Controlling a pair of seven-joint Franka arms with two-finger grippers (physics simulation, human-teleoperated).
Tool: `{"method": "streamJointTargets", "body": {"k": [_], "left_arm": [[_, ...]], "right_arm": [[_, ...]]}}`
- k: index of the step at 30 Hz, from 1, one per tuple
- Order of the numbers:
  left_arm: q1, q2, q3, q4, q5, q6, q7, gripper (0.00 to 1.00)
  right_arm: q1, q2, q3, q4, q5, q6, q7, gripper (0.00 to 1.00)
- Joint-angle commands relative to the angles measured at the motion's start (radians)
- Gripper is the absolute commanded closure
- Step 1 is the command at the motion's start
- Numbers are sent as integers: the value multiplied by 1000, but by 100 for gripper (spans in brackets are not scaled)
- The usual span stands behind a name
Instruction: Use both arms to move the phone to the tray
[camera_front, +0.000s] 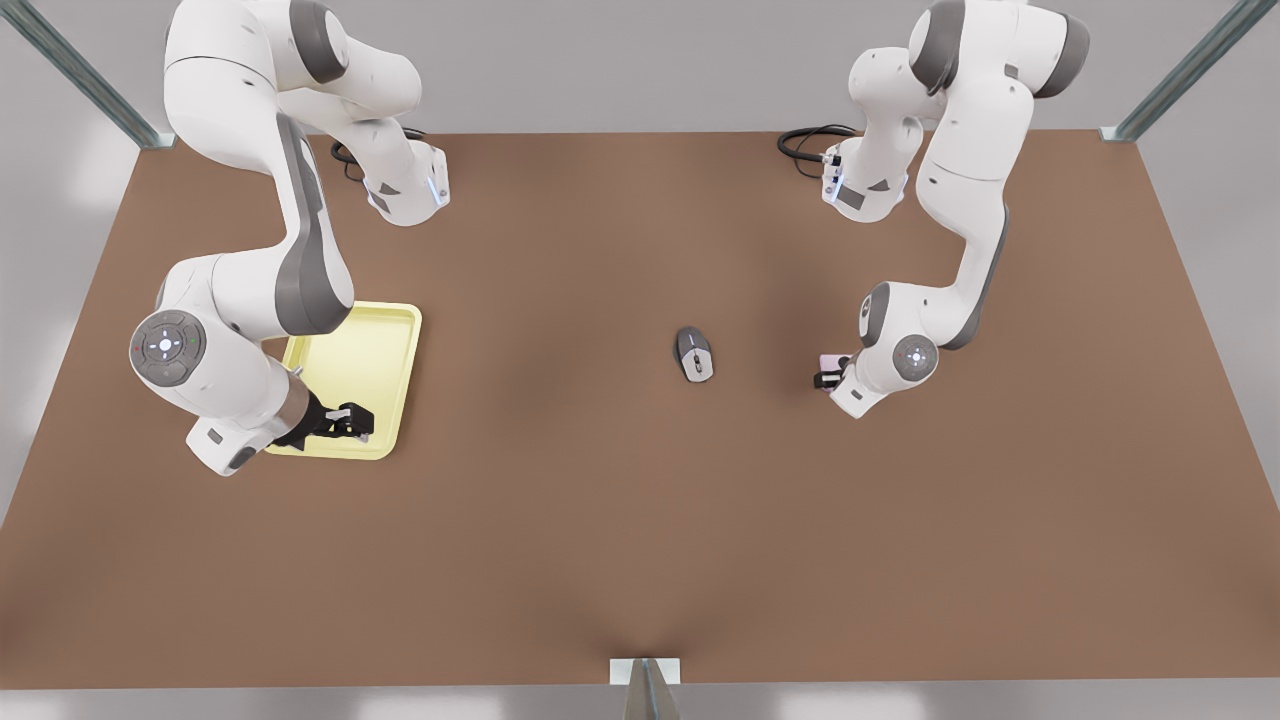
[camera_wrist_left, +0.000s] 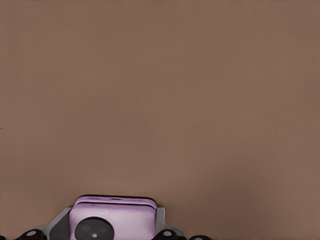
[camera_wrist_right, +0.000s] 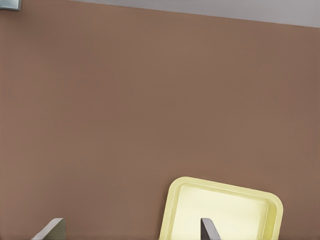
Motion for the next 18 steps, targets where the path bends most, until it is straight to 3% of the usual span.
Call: {"method": "streamJointTargets", "body": {"k": [1, 14, 18], "left_arm": [[0, 0, 0, 0, -6, 3, -5, 25], [-3, -21, 0, 5, -6, -19, -8, 30], [-44, -55, 0, 45, -13, -133, -71, 30]], "right_arm": [[0, -1, 0, 1, 1, 0, 2, 0], [-2, -1, -2, -1, 2, 0, -1, 0], [-2, -1, -2, -1, 2, 0, -1, 0]]}}
